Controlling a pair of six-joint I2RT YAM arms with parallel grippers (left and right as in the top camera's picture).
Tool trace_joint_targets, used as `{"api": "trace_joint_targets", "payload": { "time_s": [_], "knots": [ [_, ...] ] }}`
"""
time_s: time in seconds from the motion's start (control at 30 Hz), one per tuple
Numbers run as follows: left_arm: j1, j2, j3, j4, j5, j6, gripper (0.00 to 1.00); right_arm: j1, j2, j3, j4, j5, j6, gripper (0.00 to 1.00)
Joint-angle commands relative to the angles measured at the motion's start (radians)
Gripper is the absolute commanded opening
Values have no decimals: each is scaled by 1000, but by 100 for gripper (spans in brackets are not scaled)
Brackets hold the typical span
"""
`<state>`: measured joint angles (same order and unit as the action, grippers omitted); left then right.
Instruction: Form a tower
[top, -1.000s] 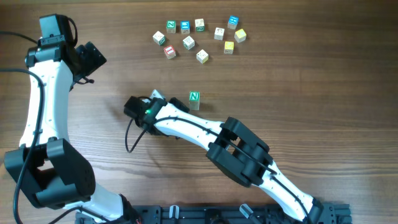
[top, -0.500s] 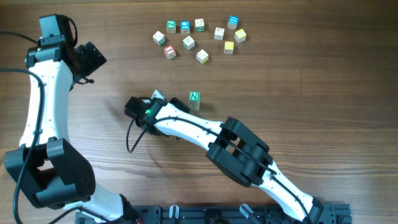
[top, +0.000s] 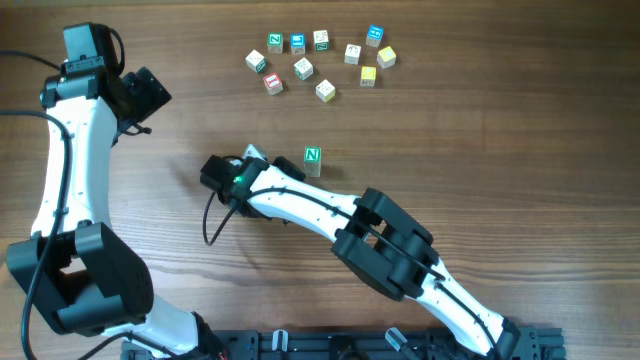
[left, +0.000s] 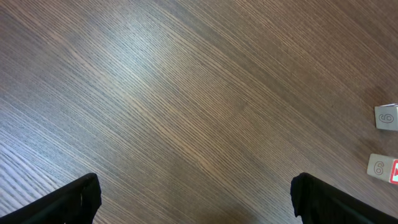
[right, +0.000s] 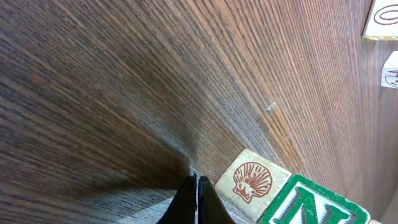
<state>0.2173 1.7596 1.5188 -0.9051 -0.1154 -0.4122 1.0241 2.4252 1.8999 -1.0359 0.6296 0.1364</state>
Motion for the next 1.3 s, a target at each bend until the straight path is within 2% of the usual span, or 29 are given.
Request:
{"api": "trace_joint_targets", "payload": {
  "time_s": [0.0, 0.93, 1.27],
  "knots": [
    [3, -19, 13, 2, -10, 11, 100, -7, 27, -11, -2, 25, 2, 5],
    [3, -19, 13, 2, -10, 11, 100, -23, 27, -11, -48, 3, 45, 4],
    [3, -19, 13, 2, -10, 11, 100, 32, 7, 48, 76, -37, -3, 4]
  ]
}}
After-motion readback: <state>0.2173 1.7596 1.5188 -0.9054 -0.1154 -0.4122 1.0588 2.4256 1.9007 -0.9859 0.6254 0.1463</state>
